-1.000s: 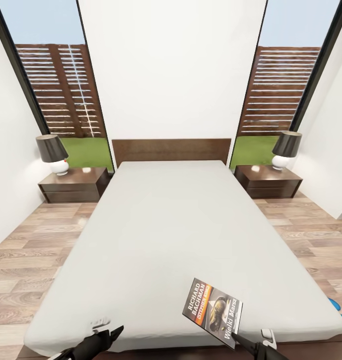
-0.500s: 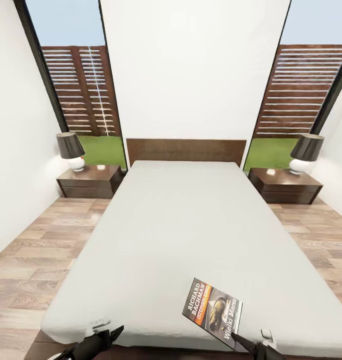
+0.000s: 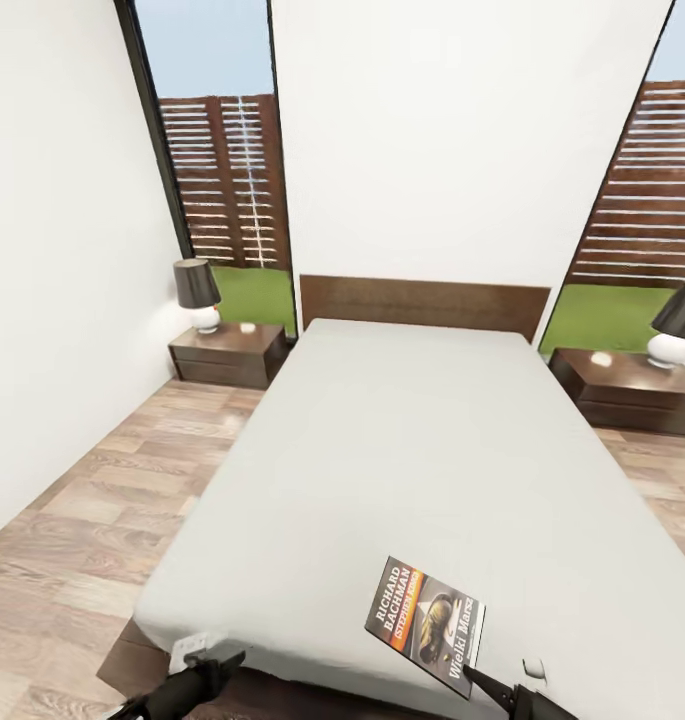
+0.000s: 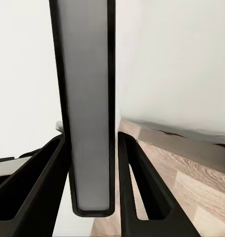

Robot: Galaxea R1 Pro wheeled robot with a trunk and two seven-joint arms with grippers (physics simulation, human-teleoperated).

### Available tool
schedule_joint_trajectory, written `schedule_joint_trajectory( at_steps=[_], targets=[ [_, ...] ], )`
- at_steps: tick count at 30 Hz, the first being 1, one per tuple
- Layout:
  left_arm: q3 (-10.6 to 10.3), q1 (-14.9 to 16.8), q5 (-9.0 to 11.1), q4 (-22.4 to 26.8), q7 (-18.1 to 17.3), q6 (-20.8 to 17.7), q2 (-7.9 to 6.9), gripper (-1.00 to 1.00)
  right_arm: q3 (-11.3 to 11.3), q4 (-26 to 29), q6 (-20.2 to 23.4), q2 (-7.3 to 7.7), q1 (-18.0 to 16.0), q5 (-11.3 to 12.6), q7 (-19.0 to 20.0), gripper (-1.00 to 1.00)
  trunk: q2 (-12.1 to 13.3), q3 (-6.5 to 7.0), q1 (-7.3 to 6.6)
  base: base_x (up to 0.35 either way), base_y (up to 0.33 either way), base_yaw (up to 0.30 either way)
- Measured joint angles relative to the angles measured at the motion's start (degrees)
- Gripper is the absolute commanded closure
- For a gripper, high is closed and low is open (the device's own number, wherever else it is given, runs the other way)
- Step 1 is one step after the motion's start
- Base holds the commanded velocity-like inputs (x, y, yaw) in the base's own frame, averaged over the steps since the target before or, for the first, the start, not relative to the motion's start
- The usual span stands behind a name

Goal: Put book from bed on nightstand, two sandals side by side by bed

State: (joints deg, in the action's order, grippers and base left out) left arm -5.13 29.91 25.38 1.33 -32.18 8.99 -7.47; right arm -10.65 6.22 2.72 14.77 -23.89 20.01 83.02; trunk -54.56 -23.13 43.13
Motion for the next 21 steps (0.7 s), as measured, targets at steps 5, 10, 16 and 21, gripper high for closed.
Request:
schedule_joint_trajectory(
  at_steps=[5,10,16,21],
  targets=[
    [0.0,0.0,-1.5,0.0,0.7,0.0,0.0,-1.0,0.0,0.0,0.0,0.0,0.0,0.0,0.0,1.0,0.0,0.0,0.0,0.0,0.0,0.29],
    [0.1,0.0,-8.4,0.1,2.1,0.1,-0.65,-1.0,0.0,0.0,0.0,0.02,0.0,0.0,-0.1,1.0,0.0,0.0,0.0,0.0,0.0,0.29],
    [-0.4,0.0,-13.8,0.1,8.7,0.1,-1.5,-1.0,0.0,0.0,0.0,0.03,0.0,0.0,-0.1,1.0,0.0,0.0,0.0,0.0,0.0,0.29],
    [-0.9,0.0,-20.0,0.0,10.5,0.1,-1.54,-1.0,0.0,0.0,0.0,0.01,0.0,0.0,-0.1,1.0,0.0,0.0,0.0,0.0,0.0,0.29]
  ],
)
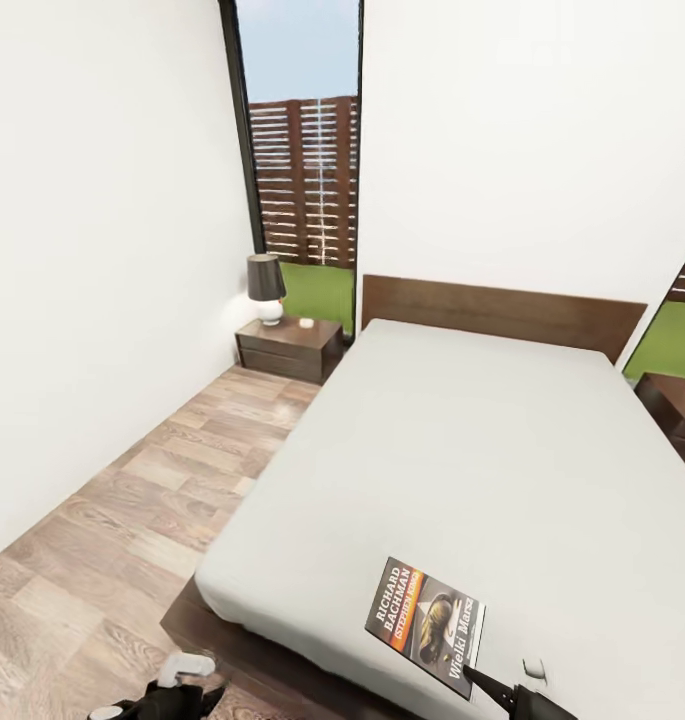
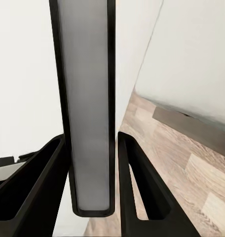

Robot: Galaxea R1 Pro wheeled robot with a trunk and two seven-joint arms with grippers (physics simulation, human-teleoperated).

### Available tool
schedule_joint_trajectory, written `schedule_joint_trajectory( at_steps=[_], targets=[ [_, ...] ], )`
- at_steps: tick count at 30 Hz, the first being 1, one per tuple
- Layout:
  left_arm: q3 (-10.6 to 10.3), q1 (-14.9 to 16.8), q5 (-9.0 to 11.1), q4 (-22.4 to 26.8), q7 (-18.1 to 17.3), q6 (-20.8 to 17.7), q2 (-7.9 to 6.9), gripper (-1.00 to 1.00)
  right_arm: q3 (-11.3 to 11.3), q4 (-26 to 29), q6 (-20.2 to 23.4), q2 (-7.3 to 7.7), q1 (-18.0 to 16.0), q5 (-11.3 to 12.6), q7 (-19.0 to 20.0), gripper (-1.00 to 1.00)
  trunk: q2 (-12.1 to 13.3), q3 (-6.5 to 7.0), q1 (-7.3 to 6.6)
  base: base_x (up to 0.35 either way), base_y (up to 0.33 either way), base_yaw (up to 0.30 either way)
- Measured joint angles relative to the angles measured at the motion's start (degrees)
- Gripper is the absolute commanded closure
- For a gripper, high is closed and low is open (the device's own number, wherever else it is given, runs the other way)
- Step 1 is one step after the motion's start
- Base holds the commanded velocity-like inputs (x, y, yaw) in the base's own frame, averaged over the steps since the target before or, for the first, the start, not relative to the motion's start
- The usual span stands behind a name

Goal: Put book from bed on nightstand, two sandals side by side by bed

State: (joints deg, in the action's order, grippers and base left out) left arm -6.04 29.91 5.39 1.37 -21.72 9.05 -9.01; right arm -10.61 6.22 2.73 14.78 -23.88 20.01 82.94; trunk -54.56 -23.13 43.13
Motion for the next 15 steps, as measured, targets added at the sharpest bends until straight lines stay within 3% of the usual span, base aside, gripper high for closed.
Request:
schedule_joint_trajectory(
  at_steps=[4,15],
  targets=[
    [-0.1,0.0,-2.3,0.0,0.2,-0.1,0.1,-1.0,0.0,0.0,0.0,0.01,0.0,0.0,0.0,1.0,0.0,0.0,0.0,0.0,0.0,0.29],
    [-0.1,0.0,-2.8,-0.1,0.4,-0.1,0.48,-1.0,0.0,0.0,0.0,0.0,0.0,0.0,0.0,1.0,0.0,0.0,0.0,0.0,0.0,0.29]
  ],
)
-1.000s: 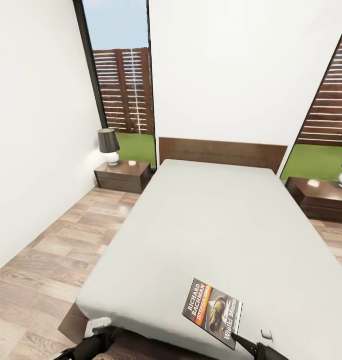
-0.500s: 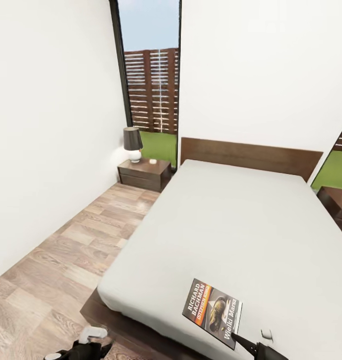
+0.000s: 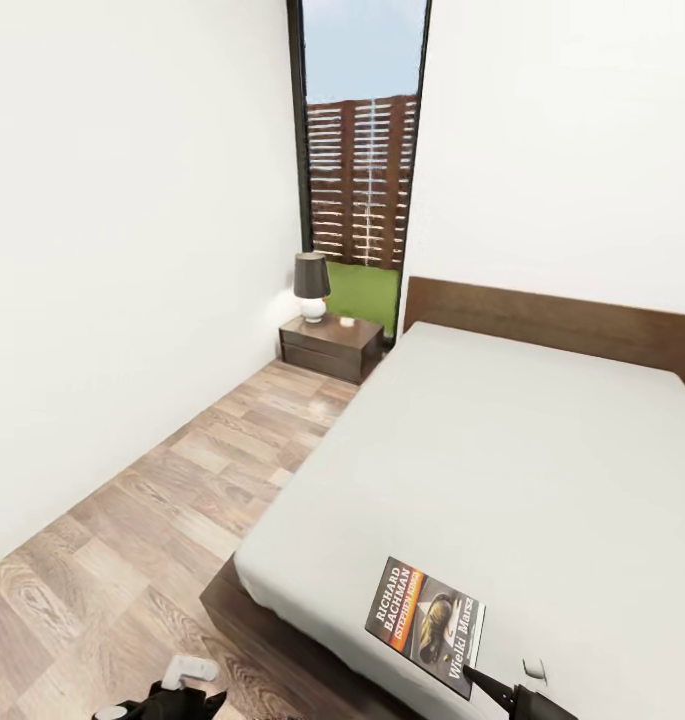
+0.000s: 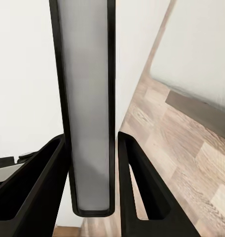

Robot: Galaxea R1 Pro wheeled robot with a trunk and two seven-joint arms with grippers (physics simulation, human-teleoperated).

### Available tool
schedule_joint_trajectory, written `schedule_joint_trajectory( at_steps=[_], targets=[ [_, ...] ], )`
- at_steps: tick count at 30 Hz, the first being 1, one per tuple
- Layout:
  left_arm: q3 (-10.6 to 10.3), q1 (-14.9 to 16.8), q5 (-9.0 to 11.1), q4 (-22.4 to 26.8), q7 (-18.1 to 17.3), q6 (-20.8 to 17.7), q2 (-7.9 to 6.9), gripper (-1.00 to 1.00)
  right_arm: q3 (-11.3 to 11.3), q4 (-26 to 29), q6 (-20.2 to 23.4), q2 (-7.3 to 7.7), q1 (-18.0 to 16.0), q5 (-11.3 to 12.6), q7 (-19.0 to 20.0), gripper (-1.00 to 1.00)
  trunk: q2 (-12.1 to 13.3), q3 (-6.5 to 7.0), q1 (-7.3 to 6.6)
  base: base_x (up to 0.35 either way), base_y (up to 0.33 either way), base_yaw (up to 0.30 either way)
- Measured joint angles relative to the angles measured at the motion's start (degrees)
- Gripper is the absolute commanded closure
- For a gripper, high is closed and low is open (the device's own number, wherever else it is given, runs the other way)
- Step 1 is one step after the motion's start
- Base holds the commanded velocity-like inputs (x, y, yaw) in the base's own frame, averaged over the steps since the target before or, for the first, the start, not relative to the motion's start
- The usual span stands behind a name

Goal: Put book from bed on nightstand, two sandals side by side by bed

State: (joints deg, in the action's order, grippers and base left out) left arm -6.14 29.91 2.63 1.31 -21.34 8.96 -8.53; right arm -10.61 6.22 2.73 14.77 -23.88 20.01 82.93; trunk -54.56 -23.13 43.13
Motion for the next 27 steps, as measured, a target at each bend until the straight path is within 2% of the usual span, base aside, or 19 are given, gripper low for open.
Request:
schedule_joint_trajectory(
  at_steps=[27],
  targets=[
    [0.0,0.0,0.1,0.0,0.4,0.0,0.41,-1.0,0.0,0.0,0.0,0.01,0.0,0.0,0.0,1.0,0.0,0.0,0.0,0.0,0.0,0.29]
  ],
)
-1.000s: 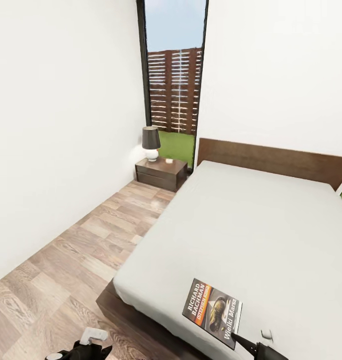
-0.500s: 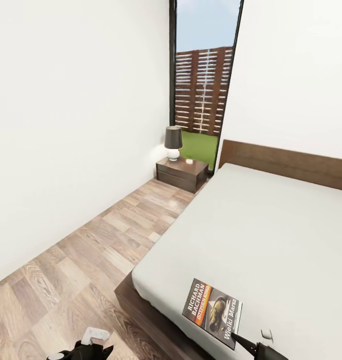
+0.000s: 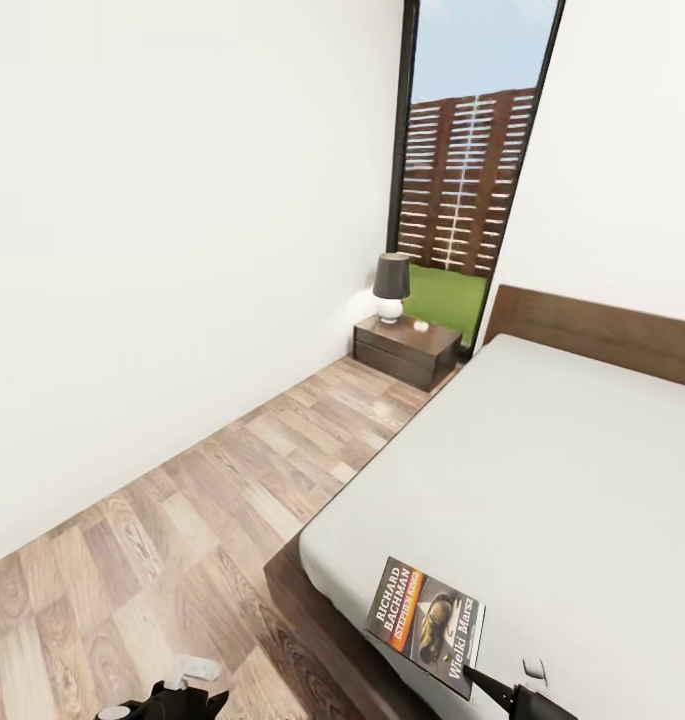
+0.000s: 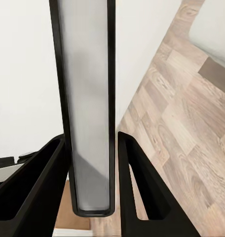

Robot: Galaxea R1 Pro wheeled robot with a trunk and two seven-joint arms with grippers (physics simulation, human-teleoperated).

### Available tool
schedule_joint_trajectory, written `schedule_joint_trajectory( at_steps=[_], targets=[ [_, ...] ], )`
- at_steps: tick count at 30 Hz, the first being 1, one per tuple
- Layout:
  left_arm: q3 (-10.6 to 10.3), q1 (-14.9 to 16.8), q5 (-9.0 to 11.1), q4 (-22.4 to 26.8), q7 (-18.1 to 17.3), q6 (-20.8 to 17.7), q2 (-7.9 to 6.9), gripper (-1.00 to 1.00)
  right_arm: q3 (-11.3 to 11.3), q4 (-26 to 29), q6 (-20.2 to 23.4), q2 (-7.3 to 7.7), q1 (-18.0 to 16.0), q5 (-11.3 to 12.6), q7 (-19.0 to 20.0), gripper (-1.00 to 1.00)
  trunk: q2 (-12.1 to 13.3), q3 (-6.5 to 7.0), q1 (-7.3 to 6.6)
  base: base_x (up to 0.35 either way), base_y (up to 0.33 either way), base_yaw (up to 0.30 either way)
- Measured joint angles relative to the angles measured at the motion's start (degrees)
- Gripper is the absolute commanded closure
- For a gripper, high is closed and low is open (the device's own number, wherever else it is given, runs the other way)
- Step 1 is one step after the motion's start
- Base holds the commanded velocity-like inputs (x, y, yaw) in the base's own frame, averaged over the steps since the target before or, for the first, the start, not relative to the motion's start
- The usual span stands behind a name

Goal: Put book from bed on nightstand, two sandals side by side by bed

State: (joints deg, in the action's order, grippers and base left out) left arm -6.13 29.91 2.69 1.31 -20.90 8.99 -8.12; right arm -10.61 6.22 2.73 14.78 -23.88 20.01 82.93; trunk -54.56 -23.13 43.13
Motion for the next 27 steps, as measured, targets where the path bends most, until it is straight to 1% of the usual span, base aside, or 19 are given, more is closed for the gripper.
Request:
schedule_joint_trajectory(
  at_steps=[6,13,27],
  targets=[
    [0.0,0.0,0.0,0.0,0.0,0.0,0.22,-1.0,0.0,0.0,0.0,0.0,0.0,0.0,0.0,1.0,0.0,0.0,0.0,0.0,0.0,0.29],
    [0.0,0.0,0.0,-0.1,0.0,0.0,0.3,-1.0,0.0,0.0,0.0,-0.01,0.0,0.0,-1.1,1.0,0.0,0.0,0.0,0.0,0.0,0.29],
    [0.0,0.0,-0.1,-0.1,0.0,0.1,0.3,-1.0,0.0,0.0,0.0,-0.02,0.0,0.0,-1.2,1.0,0.0,-0.3,0.0,0.0,0.0,0.289]
  ],
)
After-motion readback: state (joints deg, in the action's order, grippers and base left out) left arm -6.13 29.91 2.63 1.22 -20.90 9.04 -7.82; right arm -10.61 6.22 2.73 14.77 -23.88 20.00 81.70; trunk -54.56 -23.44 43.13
